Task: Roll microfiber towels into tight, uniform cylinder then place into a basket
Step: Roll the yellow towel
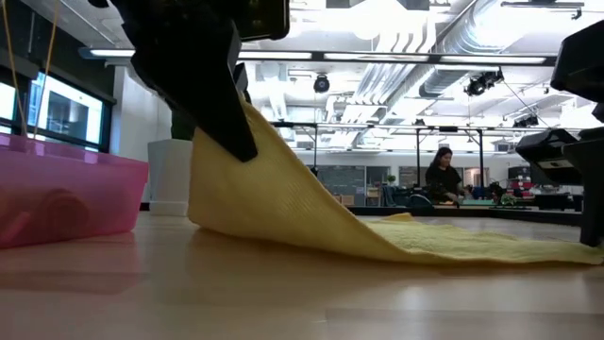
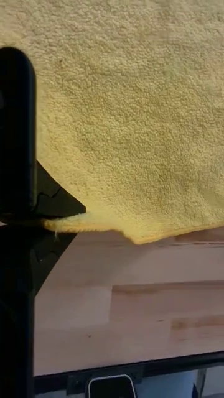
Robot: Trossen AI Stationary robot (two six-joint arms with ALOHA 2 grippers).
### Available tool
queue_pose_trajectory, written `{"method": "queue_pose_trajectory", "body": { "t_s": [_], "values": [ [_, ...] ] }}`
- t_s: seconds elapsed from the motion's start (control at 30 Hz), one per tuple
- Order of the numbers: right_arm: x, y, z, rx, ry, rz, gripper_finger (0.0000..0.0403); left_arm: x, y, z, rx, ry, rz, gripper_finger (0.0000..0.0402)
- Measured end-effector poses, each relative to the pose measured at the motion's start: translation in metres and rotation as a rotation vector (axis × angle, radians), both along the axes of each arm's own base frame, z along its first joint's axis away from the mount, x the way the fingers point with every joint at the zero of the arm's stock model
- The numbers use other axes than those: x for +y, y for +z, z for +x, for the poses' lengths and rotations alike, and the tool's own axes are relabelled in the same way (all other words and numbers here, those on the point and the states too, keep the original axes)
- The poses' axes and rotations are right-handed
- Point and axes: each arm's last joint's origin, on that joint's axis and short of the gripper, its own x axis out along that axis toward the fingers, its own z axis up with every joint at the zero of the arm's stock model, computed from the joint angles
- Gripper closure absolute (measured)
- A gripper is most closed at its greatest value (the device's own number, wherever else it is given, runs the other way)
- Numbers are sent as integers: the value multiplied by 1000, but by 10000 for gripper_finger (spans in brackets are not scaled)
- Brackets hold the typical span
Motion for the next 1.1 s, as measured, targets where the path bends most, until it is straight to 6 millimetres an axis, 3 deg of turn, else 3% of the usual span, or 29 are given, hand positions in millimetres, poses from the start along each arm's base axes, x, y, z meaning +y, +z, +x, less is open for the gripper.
{"method": "queue_pose_trajectory", "body": {
  "t_s": [0.13, 0.27, 0.4, 0.6, 0.87, 1.1],
  "values": [
    [1, 4, 1, -21, 4, 27, 396, -1, 0, 0, 17, 22, -63, 402],
    [1, 16, 0, 8, -19, 85, 388, -2, 0, 0, 29, 78, -125, 401],
    [4, 40, 2, 13, -12, 152, 399, -3, 2, 2, 7, 112, -185, 402],
    [-3, 66, 7, -26, -16, 103, 398, -3, 4, 5, -22, 125, -194, 401],
    [-34, 63, 16, 64, -144, -6, 401, 3, 11, 2, -43, 186, -125, 402],
    [-60, 63, 31, 55, -135, -100, 402, 14, 24, -11, -47, 302, 48, 402]
  ]
}}
